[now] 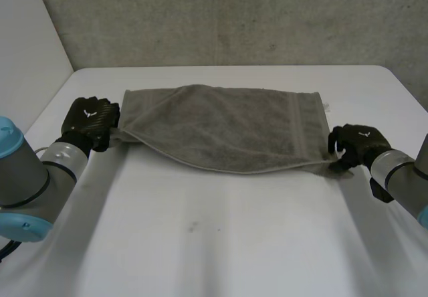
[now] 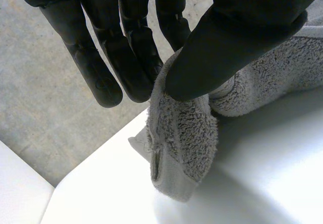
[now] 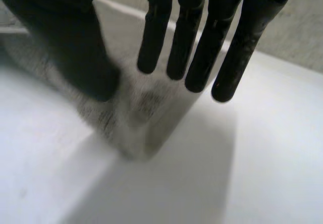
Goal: Fold the laundry
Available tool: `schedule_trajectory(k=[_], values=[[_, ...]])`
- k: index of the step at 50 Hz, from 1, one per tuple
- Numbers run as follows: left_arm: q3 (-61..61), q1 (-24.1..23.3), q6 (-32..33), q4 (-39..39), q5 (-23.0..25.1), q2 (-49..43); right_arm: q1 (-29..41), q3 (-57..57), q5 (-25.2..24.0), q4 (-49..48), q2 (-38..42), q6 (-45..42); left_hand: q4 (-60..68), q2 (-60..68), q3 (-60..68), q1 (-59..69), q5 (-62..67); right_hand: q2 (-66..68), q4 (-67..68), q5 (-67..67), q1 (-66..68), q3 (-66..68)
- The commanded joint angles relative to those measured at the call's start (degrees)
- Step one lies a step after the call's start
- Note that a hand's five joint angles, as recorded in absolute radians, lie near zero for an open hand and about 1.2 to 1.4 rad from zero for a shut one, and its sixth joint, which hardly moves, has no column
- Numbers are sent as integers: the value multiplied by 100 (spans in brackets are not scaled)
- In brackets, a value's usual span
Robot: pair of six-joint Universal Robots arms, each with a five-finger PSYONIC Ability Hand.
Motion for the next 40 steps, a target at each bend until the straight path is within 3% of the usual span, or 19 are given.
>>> schedule_trajectory(k=[1, 5, 6, 7, 8, 9, 10, 11, 12, 13, 14, 17, 19, 23, 24, 28, 32, 36, 40], values=[[-47, 1, 71, -302, -3, 40, -3, -337, -1, 999, 61, -599, 1027, 1027, 1037, 1214, 1077, 2682, 2711, 2824, 3419, 2714], [-73, -25, 370, -1226, -12, 163, 15, -355, -9, 1918, -368, -1781, 1027, 1027, 1037, 1214, 1077, 2682, 2711, 2824, 3419, 2714], [-82, -16, 692, -1922, -12, 328, 32, -267, -62, 2322, -552, -2343, 1027, 1027, 1037, 1214, 1077, 2682, 2711, 2824, 3419, 2714], [-108, -7, 1052, -2651, -55, 504, 33, -266, -62, 2326, -554, -2348, 1027, 1027, 1037, 1214, 1077, 2682, 2711, 2824, 3419, 2714], [-108, -7, 1056, -2659, -56, 506, -11, -136, -71, 2761, -737, -2940, 1027, 1027, 1037, 1214, 1077, 2682, 2711, 2824, 3419, 2714], [-169, 36, 1421, -3381, -73, 654, -11, -134, -71, 2765, -739, -2946, 1027, 1027, 1037, 1214, 1077, 2682, 2711, 2824, 3419, 2714], [-266, 141, 1773, -4041, -82, 768, -64, 48, -1, 3227, -904, -3590, 1027, 1027, 1037, 1214, 1077, 2682, 2711, 2824, 3419, 2714], [-267, 142, 1776, -4047, -82, 769, -177, 215, 34, 3701, -1028, -4266, 1027, 1027, 1037, 1214, 1077, 2682, 2711, 2824, 3419, 2714], [-397, 307, 2107, -4613, -82, 917, -178, 217, 35, 3706, -1029, -4273, 1027, 1027, 1037, 1214, 1077, 2682, 2711, 2824, 3419, 2714], [-529, 413, 2432, -5106, -65, 1136, -318, 409, 113, 4097, -1186, -4882, 1027, 1027, 1037, 1214, 1077, 2682, 2711, 2824, 3419, 2714], [-530, 414, 2435, -5111, -65, 1138, -415, 593, 209, 4467, -1405, -5376, 1027, 1027, 1037, 1214, 1077, 2682, 2711, 2824, 3419, 2714], [-671, 616, 2978, -5549, 23, 1550, -529, 639, 149, 4725, -1862, -5793, 1027, 1027, 1037, 1214, 1077, 2682, 2711, 2824, 3419, 2714], [-627, 669, 3103, -5410, 58, 1639, -486, 508, 62, 4482, -2012, -5646, 1027, 1027, 1037, 1214, 1077, 2682, 2711, 2824, 3419, 2714], [-391, 591, 2806, -4254, 199, 1587, -416, 226, -1, 3820, -1855, -5126, 1027, 1027, 1037, 1214, 1077, 2682, 2711, 2824, 3419, 2714], [-390, 590, 2805, -4250, 199, 1587, -355, 43, 43, 3472, -1611, -4813, 1027, 1027, 1037, 1214, 1077, 2682, 2711, 2824, 3419, 2714], [65, 486, 2235, -2918, 164, 668, -64, -512, 219, 2774, -985, -4203, 1027, 1027, 1037, 1214, 1077, 2682, 2711, 2824, 3419, 2714], [568, 151, 2058, -2193, 76, -48, 506, -1301, 797, 1767, -91, -3598, 1027, 1027, 1037, 1214, 1077, 2682, 2711, 2824, 3419, 2714], [1392, -86, 1970, -1413, -440, -1029, 700, -1899, 1220, 695, 735, -3456, 1027, 1027, 1037, 1214, 1077, 2682, 2711, 2824, 3419, 2714], [2019, -139, 1882, -945, -733, -1551, 736, -2112, 1239, -144, 1107, -3438, 1027, 1027, 1037, 1214, 1077, 2682, 2711, 2824, 3419, 2714]])
